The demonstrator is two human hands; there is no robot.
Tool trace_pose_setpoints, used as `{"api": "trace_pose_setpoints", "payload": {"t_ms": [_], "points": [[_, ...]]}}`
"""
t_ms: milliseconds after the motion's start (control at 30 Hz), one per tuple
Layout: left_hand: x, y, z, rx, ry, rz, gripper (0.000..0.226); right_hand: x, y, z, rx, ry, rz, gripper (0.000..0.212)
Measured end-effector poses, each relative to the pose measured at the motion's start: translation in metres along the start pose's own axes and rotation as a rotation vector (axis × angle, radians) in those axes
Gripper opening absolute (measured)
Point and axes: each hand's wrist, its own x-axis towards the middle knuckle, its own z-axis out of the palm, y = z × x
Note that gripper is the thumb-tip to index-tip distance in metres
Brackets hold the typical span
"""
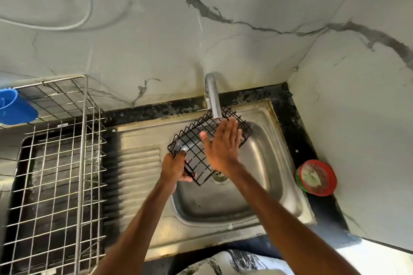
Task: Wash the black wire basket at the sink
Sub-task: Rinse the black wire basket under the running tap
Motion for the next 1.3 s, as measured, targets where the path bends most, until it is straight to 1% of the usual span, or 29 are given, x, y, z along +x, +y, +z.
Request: {"api": "trace_pose_setpoints", "payload": {"t_ms": [100,133,200,300,367,433,500,600,700,733,800,867,900,967,1033,1067,1100,1133,1167,1200,1267,1300], "points": [[0.002,-0.007,0.001,-0.027,-0.025,-0.002,0.038,-0.037,-0.02,0.018,-0.1,-0.04,-0.167,0.101],[0.001,-0.009,0.001,-0.032,-0.047,-0.007,0.039,-0.035,-0.02,0.018,-0.133,-0.043,-0.203,0.098],[0.0,-0.013,-0.002,-0.047,-0.062,-0.043,0.034,-0.017,-0.015,0.01,-0.16,-0.067,-0.231,0.093],[-0.002,-0.018,-0.005,-0.067,-0.056,-0.1,0.026,0.023,-0.002,-0.011,-0.175,-0.101,-0.199,0.094],[-0.004,-0.021,-0.006,-0.088,-0.053,-0.121,0.025,0.049,0.014,-0.019,-0.167,-0.091,-0.165,0.089],[-0.006,-0.026,-0.005,-0.117,-0.035,-0.144,0.024,0.068,0.034,-0.024,-0.141,-0.125,-0.102,0.085],[-0.008,-0.029,-0.002,-0.131,-0.03,-0.175,0.023,0.068,0.049,-0.026,-0.143,-0.169,-0.05,0.081],[-0.009,-0.03,0.004,-0.148,-0.063,-0.225,0.023,0.04,0.052,-0.023,-0.175,-0.127,-0.085,0.076],[-0.009,-0.03,0.006,-0.21,-0.086,-0.263,0.03,-0.018,0.029,-0.01,-0.152,-0.142,-0.17,0.08],[-0.008,-0.031,0.006,-0.245,-0.115,-0.245,0.034,-0.04,0.018,-0.005,-0.161,-0.162,-0.234,0.086],[-0.009,-0.034,0.006,-0.279,-0.202,-0.207,0.04,-0.069,0.003,0.003,-0.214,-0.199,-0.431,0.096],[-0.01,-0.036,0.003,-0.276,-0.232,-0.209,0.041,-0.068,0.001,-0.001,-0.274,-0.222,-0.559,0.096],[-0.011,-0.037,0.001,-0.289,-0.228,-0.229,0.038,-0.056,0.005,-0.009,-0.291,-0.214,-0.57,0.094],[-0.012,-0.037,-0.003,-0.287,-0.194,-0.252,0.028,-0.023,0.02,-0.027,-0.278,-0.182,-0.486,0.086],[-0.015,-0.033,-0.005,-0.276,-0.182,-0.229,0.024,0.014,0.042,-0.044,-0.273,-0.164,-0.332,0.079],[-0.017,-0.031,-0.005,-0.28,-0.182,-0.22,0.026,0.026,0.051,-0.05,-0.275,-0.162,-0.267,0.082],[-0.017,-0.029,-0.004,-0.283,-0.182,-0.22,0.028,0.032,0.056,-0.051,-0.279,-0.168,-0.232,0.088],[-0.017,-0.028,-0.003,-0.28,-0.18,-0.216,0.029,0.03,0.054,-0.051,-0.288,-0.178,-0.241,0.096],[-0.016,-0.025,-0.002,-0.282,-0.18,-0.214,0.028,0.022,0.051,-0.047,-0.295,-0.193,-0.296,0.101],[-0.015,-0.024,-0.001,-0.281,-0.177,-0.214,0.026,0.007,0.043,-0.042,-0.286,-0.208,-0.385,0.101],[-0.011,-0.024,-0.001,-0.253,-0.169,-0.215,0.023,-0.021,0.029,-0.033,-0.256,-0.277,-0.57,0.089],[-0.01,-0.024,-0.002,-0.232,-0.171,-0.217,0.022,-0.026,0.026,-0.032,-0.273,-0.31,-0.631,0.083]]}}
